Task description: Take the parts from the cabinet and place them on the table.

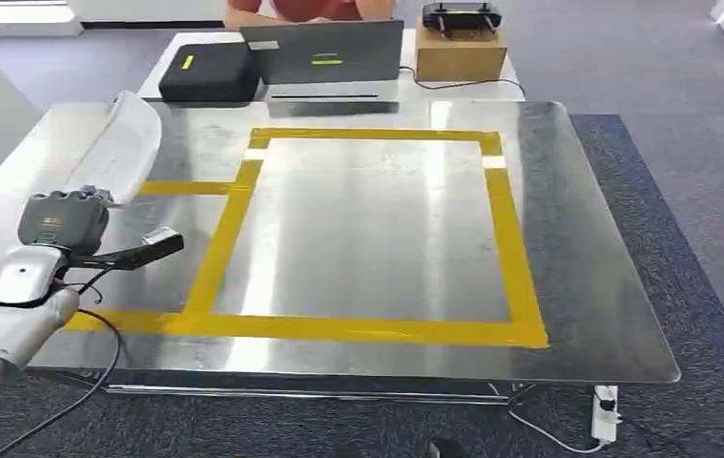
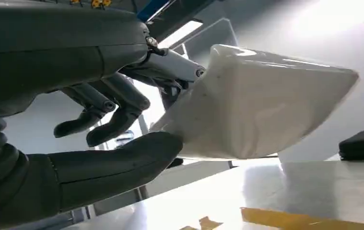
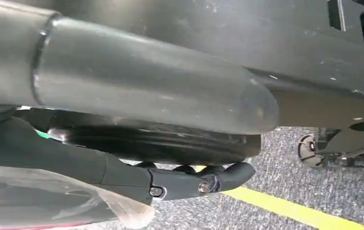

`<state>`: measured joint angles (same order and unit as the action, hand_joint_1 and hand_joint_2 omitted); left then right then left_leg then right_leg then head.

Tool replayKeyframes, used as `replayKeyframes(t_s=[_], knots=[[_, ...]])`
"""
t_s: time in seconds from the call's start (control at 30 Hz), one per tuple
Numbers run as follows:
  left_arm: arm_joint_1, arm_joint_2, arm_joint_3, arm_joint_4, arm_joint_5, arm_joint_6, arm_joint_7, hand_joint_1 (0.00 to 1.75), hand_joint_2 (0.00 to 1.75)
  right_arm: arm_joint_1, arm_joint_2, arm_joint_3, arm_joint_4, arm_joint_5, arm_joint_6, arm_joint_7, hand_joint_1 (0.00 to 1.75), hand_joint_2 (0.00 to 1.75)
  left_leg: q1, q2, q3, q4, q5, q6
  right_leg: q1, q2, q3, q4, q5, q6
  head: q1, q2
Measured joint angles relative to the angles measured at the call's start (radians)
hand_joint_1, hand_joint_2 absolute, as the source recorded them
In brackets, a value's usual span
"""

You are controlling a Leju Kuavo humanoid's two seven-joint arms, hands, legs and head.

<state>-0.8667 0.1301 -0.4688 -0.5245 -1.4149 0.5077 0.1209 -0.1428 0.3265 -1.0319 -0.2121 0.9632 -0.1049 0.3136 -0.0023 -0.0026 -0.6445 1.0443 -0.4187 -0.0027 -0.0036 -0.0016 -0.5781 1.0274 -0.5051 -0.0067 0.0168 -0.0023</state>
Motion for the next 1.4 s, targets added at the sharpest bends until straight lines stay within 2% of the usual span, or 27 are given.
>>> replayKeyframes(t_s=[0.13,0.17,0.2,0.27,0.3,0.33,0.37,0.4,0.43,0.47,0.5,0.53,0.63,0.7,0.73,0.8,0.83,0.87,0.9,0.93,0.97,1.0,1.07,1.1,1.13,1.33,1.4], knots=[[-0.001,0.008,-0.003,0.015,-0.007,-0.003,0.004,1.75,1.75,0.0,0.0,0.002,0.0,0.003,-0.001,0.003,0.0,0.0,-0.001,-0.003,0.007,-0.03,-0.007,0.015,0.002,-0.004,0.006,-0.013,-0.001,0.022,-0.002,0.0],[0.0,0.009,-0.003,0.016,-0.008,-0.003,0.004,1.75,1.75,0.0,0.0,0.002,-0.001,0.003,-0.001,0.003,0.0,0.0,0.009,-0.002,0.021,-0.044,-0.001,0.018,0.002,-0.002,-0.002,-0.009,-0.01,0.028,0.002,0.0],[-0.003,0.009,-0.005,0.019,-0.009,-0.006,0.006,1.75,1.75,0.0,0.0,0.003,-0.001,0.004,-0.002,0.003,0.0,0.0,0.01,-0.003,0.025,-0.048,-0.002,0.022,0.004,0.002,-0.016,0.025,-0.03,0.03,0.002,0.0],[-0.005,0.009,-0.006,0.026,-0.009,-0.022,0.014,1.75,1.75,-0.006,0.0,0.003,-0.001,0.004,-0.001,0.003,0.0,0.0,0.008,-0.003,0.025,-0.048,-0.005,0.029,0.004,0.003,-0.101,0.183,-0.098,0.033,0.005,0.0],[-0.004,0.01,-0.006,0.034,-0.009,-0.028,0.016,1.75,1.75,-0.008,0.0,0.004,-0.001,0.004,-0.002,0.004,0.0,0.0,0.007,-0.003,0.025,-0.047,-0.006,0.03,0.005,0.003,-0.143,0.255,-0.121,0.035,0.003,0.0],[-0.002,0.012,-0.006,0.04,-0.01,-0.034,0.016,1.75,1.75,-0.011,0.0,0.004,-0.001,0.004,-0.002,0.006,0.0,0.0,0.006,-0.004,0.025,-0.047,-0.007,0.031,0.005,0.003,-0.169,0.294,-0.123,0.037,0.006,0.0],[0.001,0.013,-0.006,0.046,-0.011,-0.035,0.015,1.75,1.75,-0.012,0.0,0.004,-0.001,0.004,-0.002,0.007,0.0,0.0,0.006,-0.005,0.027,-0.046,-0.009,0.031,0.005,0.003,-0.17,0.283,-0.099,0.038,0.004,0.0],[0.004,0.016,-0.007,0.05,-0.011,-0.034,0.013,1.75,1.75,-0.011,0.0,0.004,-0.001,0.004,-0.002,0.007,0.0,0.0,0.006,-0.009,0.029,-0.045,-0.011,0.029,0.004,0.003,-0.15,0.231,-0.058,0.038,0.006,0.0],[0.007,0.018,-0.008,0.054,-0.011,-0.032,0.005,1.75,1.75,-0.008,0.0,0.004,-0.001,0.003,-0.003,0.007,0.0,0.0,0.008,-0.013,0.031,-0.04,-0.016,0.025,0.002,0.003,-0.106,0.13,0.002,0.038,0.005,0.0],[0.01,0.019,-0.008,0.056,-0.011,-0.028,-0.002,1.75,1.75,-0.007,-0.001,0.004,-0.001,0.003,-0.005,0.007,0.0,0.0,0.009,-0.016,0.032,-0.034,-0.021,0.02,0.0,0.004,-0.067,0.041,0.044,0.039,0.005,0.0],[0.014,0.022,-0.009,0.057,-0.011,-0.021,-0.008,1.75,1.75,-0.006,0.0,0.004,0.0,0.001,-0.007,0.008,0.0,0.0,0.003,-0.017,0.027,-0.029,-0.027,0.012,0.001,0.012,-0.047,0.016,0.028,0.037,0.005,0.0],[0.017,0.028,-0.009,0.058,-0.011,-0.015,-0.013,1.75,1.75,-0.005,0.0,0.004,0.0,-0.001,-0.008,0.008,0.0,0.0,0.001,-0.017,0.019,-0.015,-0.029,0.01,-0.001,0.015,-0.039,-0.001,0.028,0.029,0.005,0.0],[0.037,0.037,-0.012,0.061,-0.011,-0.008,-0.024,1.75,1.75,-0.004,0.0,0.004,0.0,-0.006,-0.015,0.009,0.0,0.0,0.002,-0.018,0.021,-0.019,-0.029,0.004,0.0,0.013,-0.038,0.005,0.026,0.013,0.006,0.0],[0.064,0.065,-0.013,0.058,0.008,-0.015,-0.005,1.75,1.75,0.005,-0.003,0.003,0.0,-0.018,-0.048,0.001,0.0,0.0,0.003,-0.015,0.017,0.01,-0.055,-0.008,-0.007,0.01,-0.027,0.0,0.024,-0.001,0.003,0.0],[0.091,0.098,-0.011,0.049,0.028,-0.001,-0.01,1.75,1.75,0.021,-0.016,0.003,0.0,-0.023,-0.04,-0.019,0.0,0.0,0.006,-0.012,-0.004,0.066,-0.085,-0.016,-0.008,0.014,-0.022,0.0,0.021,-0.007,0.003,0.0],[0.15,0.155,-0.002,0.04,0.061,0.028,-0.039,1.75,1.75,0.064,-0.048,0.002,0.0,-0.031,0.007,-0.054,0.0,0.0,0.012,-0.011,-0.085,0.238,-0.157,-0.024,-0.008,0.024,-0.014,0.0,0.015,-0.013,0.002,0.0],[0.173,0.174,0.001,0.04,0.064,0.03,-0.046,1.75,1.75,0.084,-0.058,0.001,0.0,-0.031,0.013,-0.06,0.0,0.0,0.013,-0.011,-0.114,0.287,-0.168,-0.025,-0.008,0.024,-0.011,0.0,0.012,-0.012,0.0,0.0],[0.19,0.188,0.005,0.037,0.064,0.03,-0.048,1.75,1.75,0.102,-0.067,-0.001,0.0,-0.031,0.012,-0.062,0.0,0.0,0.013,-0.011,-0.122,0.286,-0.154,-0.024,-0.008,0.021,-0.008,0.0,0.009,-0.011,0.002,0.0],[0.2,0.199,0.006,0.035,0.064,0.031,-0.048,1.75,1.75,0.113,-0.074,-0.002,0.0,-0.031,0.012,-0.063,0.0,0.0,0.013,-0.01,-0.107,0.243,-0.12,-0.022,-0.008,0.016,-0.005,0.0,0.005,-0.008,0.002,0.0],[0.204,0.207,0.007,0.03,0.063,0.03,-0.048,1.75,1.75,0.115,-0.077,-0.002,0.0,-0.031,0.01,-0.063,0.0,0.0,0.013,-0.01,-0.073,0.166,-0.074,-0.02,-0.008,0.011,0.0,0.0,0.002,-0.007,0.002,0.0],[0.204,0.215,0.008,0.024,0.058,0.029,-0.049,1.75,1.75,0.114,-0.078,-0.002,0.0,-0.031,0.008,-0.062,0.0,0.0,0.013,-0.009,-0.022,0.062,-0.022,-0.017,-0.008,0.006,0.006,0.0,-0.002,-0.003,0.002,0.0],[0.204,0.221,0.011,0.021,0.056,0.029,-0.049,1.75,1.75,0.111,-0.078,-0.002,0.0,-0.031,0.007,-0.06,0.0,0.0,0.012,-0.003,0.012,-0.008,-0.013,-0.016,-0.008,0.004,0.009,-0.001,-0.005,0.001,0.002,0.0],[0.203,0.226,0.015,0.018,0.054,0.024,-0.048,1.75,1.75,0.108,-0.08,-0.002,0.0,-0.031,0.004,-0.056,0.0,0.0,0.004,-0.005,0.021,-0.02,-0.021,-0.01,-0.004,0.004,0.007,-0.002,-0.008,0.012,0.004,0.0],[0.207,0.228,0.015,0.016,0.053,0.023,-0.046,1.75,1.75,0.109,-0.081,-0.002,0.0,-0.03,0.004,-0.055,0.0,0.0,0.008,-0.006,0.023,-0.028,-0.016,-0.017,0.001,0.002,0.009,0.003,-0.018,0.003,0.002,0.0],[0.21,0.231,0.016,0.016,0.053,0.021,-0.041,1.75,1.75,0.11,-0.082,-0.002,0.0,-0.028,0.004,-0.055,0.0,0.0,0.007,-0.006,0.024,-0.027,-0.018,-0.02,-0.001,0.002,0.011,-0.001,-0.012,-0.017,0.005,0.0],[0.266,0.264,0.049,-0.01,0.07,0.03,-0.032,1.75,1.75,0.11,-0.086,-0.002,0.0,-0.016,0.004,-0.053,0.0,0.0,0.004,-0.006,0.026,-0.027,-0.023,-0.01,-0.002,0.006,0.021,-0.02,-0.007,0.001,0.004,0.0],[0.281,0.27,0.058,-0.017,0.075,0.032,-0.037,1.75,1.75,0.11,-0.086,-0.002,0.0,-0.013,0.002,-0.052,0.0,0.0,0.004,-0.006,0.026,-0.027,-0.023,-0.008,-0.004,0.006,0.023,-0.023,-0.007,0.013,0.005,0.0]])
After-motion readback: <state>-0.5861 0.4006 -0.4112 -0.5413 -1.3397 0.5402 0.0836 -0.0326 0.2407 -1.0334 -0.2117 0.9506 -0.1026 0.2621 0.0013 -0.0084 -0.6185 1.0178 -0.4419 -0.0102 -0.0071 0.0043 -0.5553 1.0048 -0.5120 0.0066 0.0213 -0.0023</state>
